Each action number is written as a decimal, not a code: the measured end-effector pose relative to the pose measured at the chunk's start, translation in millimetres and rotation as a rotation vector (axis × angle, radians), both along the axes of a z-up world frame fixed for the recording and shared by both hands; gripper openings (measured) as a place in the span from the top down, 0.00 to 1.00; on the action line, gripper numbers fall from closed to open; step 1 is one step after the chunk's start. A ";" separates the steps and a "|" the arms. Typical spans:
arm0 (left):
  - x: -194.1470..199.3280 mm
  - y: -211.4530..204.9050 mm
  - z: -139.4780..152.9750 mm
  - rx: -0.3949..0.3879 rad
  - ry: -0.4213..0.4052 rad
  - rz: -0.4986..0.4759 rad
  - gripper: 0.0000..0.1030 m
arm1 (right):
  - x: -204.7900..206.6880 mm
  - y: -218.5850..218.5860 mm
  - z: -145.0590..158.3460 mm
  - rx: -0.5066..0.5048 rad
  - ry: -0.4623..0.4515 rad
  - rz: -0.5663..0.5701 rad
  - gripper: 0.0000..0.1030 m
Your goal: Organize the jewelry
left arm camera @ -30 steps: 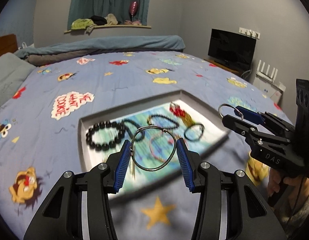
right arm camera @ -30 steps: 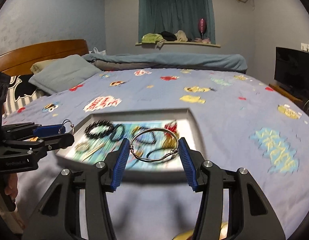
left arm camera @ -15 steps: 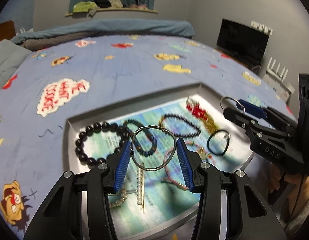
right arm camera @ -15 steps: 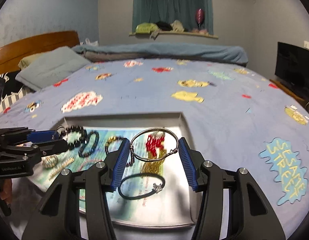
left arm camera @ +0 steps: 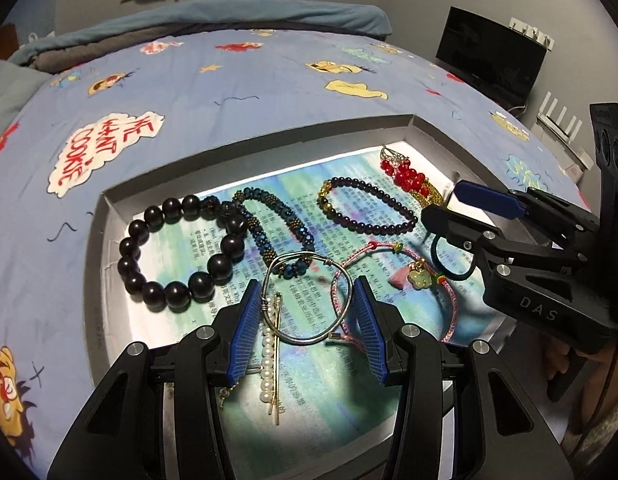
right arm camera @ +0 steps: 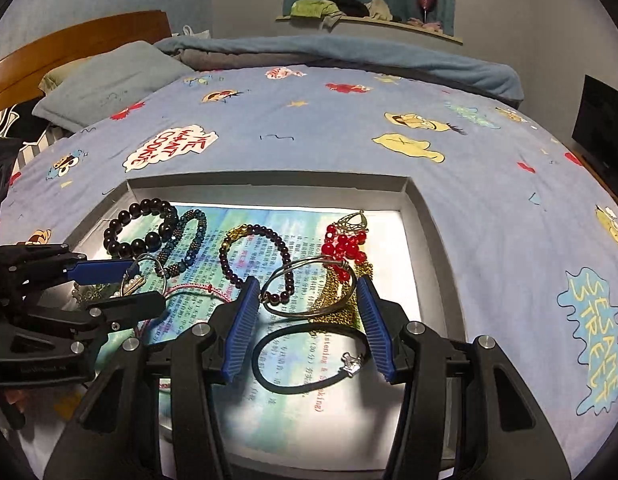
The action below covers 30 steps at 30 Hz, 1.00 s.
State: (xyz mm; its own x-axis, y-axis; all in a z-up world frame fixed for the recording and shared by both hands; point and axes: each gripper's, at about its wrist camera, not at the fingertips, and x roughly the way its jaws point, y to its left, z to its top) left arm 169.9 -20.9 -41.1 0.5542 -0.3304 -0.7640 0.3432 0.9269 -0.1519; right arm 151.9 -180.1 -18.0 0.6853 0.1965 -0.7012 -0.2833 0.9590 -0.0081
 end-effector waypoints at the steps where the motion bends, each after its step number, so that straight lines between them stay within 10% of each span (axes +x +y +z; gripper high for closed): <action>1: 0.2 0.4 -0.3 -0.003 0.000 0.001 0.53 | 1.0 0.5 -1.7 -0.002 0.010 0.001 0.57; 30: -50.7 16.5 38.9 0.008 -0.094 0.053 0.46 | -51.2 -19.6 42.1 0.102 -0.058 0.006 0.58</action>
